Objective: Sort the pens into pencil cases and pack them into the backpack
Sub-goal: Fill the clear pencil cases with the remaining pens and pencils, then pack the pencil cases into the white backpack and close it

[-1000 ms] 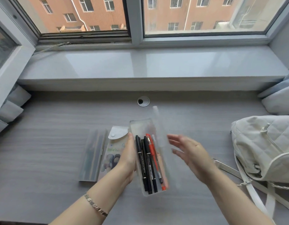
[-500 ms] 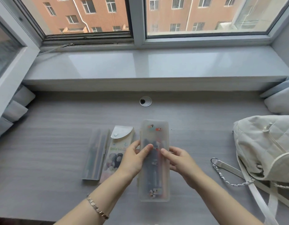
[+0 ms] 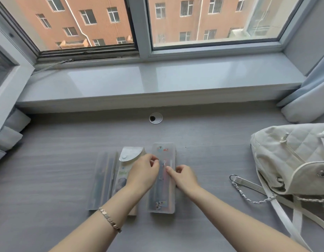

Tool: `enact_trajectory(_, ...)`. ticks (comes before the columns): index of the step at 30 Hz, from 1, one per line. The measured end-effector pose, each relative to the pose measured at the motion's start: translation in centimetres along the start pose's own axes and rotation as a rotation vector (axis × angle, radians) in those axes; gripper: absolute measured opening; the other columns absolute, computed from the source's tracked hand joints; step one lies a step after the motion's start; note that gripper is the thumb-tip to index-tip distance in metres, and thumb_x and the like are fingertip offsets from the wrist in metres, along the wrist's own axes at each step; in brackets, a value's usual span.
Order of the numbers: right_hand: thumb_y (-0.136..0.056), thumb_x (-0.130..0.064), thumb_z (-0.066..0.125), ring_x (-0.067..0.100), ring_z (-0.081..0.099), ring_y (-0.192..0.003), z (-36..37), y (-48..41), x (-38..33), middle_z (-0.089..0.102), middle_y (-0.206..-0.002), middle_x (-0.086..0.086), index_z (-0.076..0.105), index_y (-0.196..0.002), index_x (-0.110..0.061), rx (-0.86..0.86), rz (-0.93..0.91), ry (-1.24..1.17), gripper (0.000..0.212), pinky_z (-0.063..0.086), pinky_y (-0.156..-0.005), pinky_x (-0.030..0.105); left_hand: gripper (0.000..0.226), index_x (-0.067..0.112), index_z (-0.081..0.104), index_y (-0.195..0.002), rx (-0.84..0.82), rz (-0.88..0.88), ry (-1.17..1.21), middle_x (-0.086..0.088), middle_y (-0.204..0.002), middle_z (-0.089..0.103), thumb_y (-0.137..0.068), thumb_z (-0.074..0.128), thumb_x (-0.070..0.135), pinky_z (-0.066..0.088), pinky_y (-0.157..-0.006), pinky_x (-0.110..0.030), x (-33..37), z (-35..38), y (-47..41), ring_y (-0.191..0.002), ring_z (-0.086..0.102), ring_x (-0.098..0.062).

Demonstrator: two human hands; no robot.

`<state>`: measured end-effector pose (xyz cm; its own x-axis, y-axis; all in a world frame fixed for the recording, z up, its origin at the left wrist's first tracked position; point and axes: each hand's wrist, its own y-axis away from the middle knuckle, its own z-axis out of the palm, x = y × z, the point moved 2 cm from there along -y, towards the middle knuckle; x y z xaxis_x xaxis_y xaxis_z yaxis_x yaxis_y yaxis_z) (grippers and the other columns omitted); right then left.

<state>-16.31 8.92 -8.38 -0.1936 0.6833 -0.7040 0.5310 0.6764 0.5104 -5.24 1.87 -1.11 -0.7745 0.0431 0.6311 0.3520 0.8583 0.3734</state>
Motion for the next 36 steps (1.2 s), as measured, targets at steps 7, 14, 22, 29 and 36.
enact_trajectory(7,-0.089,-0.030,0.052,0.019,0.057,-0.108,-7.5,1.4,-1.3,0.065,-0.112,0.002,0.060,-0.113,-0.017,-0.054,-0.190,0.354,0.029,0.044,-0.086,0.028,0.019,0.016,0.060,-0.087,-0.104,0.102,-0.236,-0.005,-0.096,0.068,-0.088,0.042,0.021,0.044,-0.073,-0.030,3.8,2.0,-0.6,-0.093,0.062,-0.026)
enact_trajectory(14,-0.087,-0.021,0.056,0.019,0.057,-0.104,-20.8,4.0,0.6,0.063,-0.110,0.003,0.060,-0.115,-0.019,0.052,-0.271,0.636,0.028,0.043,-0.088,0.028,0.021,0.016,0.062,-0.090,-0.306,0.256,-0.214,-0.008,-0.098,0.070,-0.087,0.042,0.020,0.049,-0.080,-0.031,10.0,6.7,1.2,-0.095,0.064,-0.026)
enact_trajectory(22,-0.078,-0.043,0.066,0.022,0.043,-0.119,-29.0,5.3,7.8,0.047,-0.122,0.002,0.050,-0.119,-0.023,0.183,-0.002,1.103,0.049,0.034,-0.097,0.035,0.015,0.024,0.055,-0.076,-0.399,0.337,-0.183,-0.007,-0.095,0.070,-0.085,0.042,0.022,0.054,-0.084,-0.038,13.6,9.7,3.4,-0.092,0.067,-0.027)
enact_trajectory(29,-0.067,-0.036,0.078,0.026,0.052,-0.103,-29.8,4.9,7.9,0.039,-0.093,-0.003,0.065,-0.100,-0.021,0.104,-0.109,0.872,0.039,0.038,-0.083,0.032,0.015,0.019,0.056,-0.081,-0.426,0.372,-0.127,0.003,-0.070,0.062,-0.087,0.043,0.018,0.050,-0.068,-0.027,13.9,9.1,4.0,-0.066,0.062,-0.018)
enact_trajectory(36,-0.067,-0.032,0.079,0.010,0.043,-0.079,-25.6,6.8,-1.1,0.040,-0.070,-0.014,0.060,-0.072,-0.018,-0.011,-0.505,0.696,0.024,0.032,-0.064,0.023,0.014,0.026,0.061,-0.096,-0.313,0.635,0.073,0.013,-0.084,0.062,-0.082,0.062,0.030,0.043,-0.064,-0.019,15.6,6.5,7.1,-0.066,0.058,-0.008)
